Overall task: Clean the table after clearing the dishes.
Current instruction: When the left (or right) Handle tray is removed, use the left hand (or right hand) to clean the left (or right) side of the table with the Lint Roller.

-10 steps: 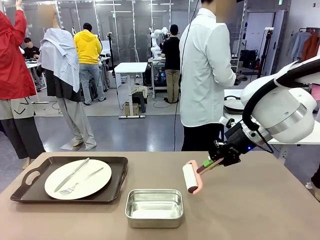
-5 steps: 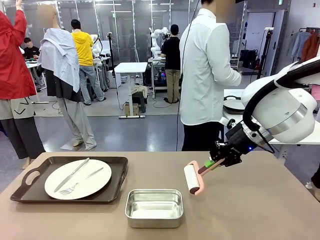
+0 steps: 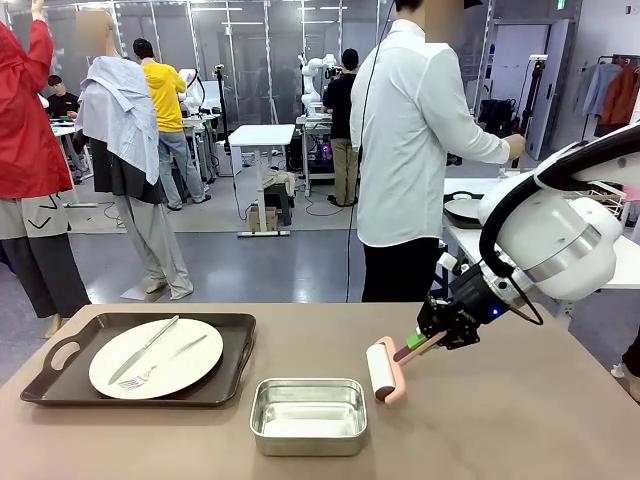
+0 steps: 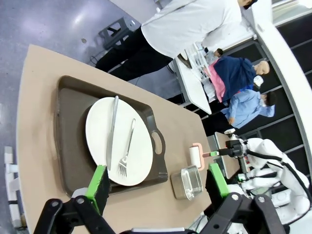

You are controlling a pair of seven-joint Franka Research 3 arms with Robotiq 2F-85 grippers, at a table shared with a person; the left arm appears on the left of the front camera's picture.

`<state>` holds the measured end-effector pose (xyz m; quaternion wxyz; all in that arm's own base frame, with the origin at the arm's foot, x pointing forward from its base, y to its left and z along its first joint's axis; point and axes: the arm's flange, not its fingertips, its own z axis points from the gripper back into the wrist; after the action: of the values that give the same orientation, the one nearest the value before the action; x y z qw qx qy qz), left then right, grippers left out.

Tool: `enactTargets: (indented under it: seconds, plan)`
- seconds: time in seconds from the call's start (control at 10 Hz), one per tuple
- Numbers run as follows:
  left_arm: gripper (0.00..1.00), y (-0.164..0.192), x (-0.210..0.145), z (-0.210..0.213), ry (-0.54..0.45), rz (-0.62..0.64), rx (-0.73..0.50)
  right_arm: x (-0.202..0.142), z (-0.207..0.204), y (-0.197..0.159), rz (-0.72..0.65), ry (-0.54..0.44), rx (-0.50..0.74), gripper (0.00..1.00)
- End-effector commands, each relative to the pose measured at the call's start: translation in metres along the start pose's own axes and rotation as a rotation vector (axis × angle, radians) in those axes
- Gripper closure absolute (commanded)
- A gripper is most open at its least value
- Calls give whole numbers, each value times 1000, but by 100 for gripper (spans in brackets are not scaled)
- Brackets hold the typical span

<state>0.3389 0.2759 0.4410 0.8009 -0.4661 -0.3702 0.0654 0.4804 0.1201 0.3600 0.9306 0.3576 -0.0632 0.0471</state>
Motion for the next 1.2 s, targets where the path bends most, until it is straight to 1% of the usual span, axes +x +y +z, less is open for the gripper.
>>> enactTargets:
  seconds: [0.0, 0.1, 0.2, 0.5, 0.6, 0.7, 1.0, 1.1]
  plan:
    - [0, 0, 0, 4, 1, -7, -12, 17, -3, -7, -90, 6, 47, 80]
    - [0, 0, 0, 4, 1, -7, -12, 18, -5, -13, -120, 10, 52, 80]
    - [0, 0, 0, 4, 1, -7, -12, 18, -10, -23, -147, 59, 46, 80]
    - [0, 0, 0, 4, 1, -7, -12, 13, -13, -59, -234, 87, 26, 80]
    - [0, 0, 0, 4, 1, -7, -12, 10, -10, -70, -242, 97, 12, 83]
    - [0, 0, 0, 4, 1, -7, -12, 7, -5, -79, -236, 87, -5, 100]
    - [0, 0, 0, 4, 1, -7, -12, -6, 21, -111, -266, 67, -32, 100]
    - [0, 0, 0, 4, 1, -7, -12, -10, 32, -123, -272, 61, -60, 100]
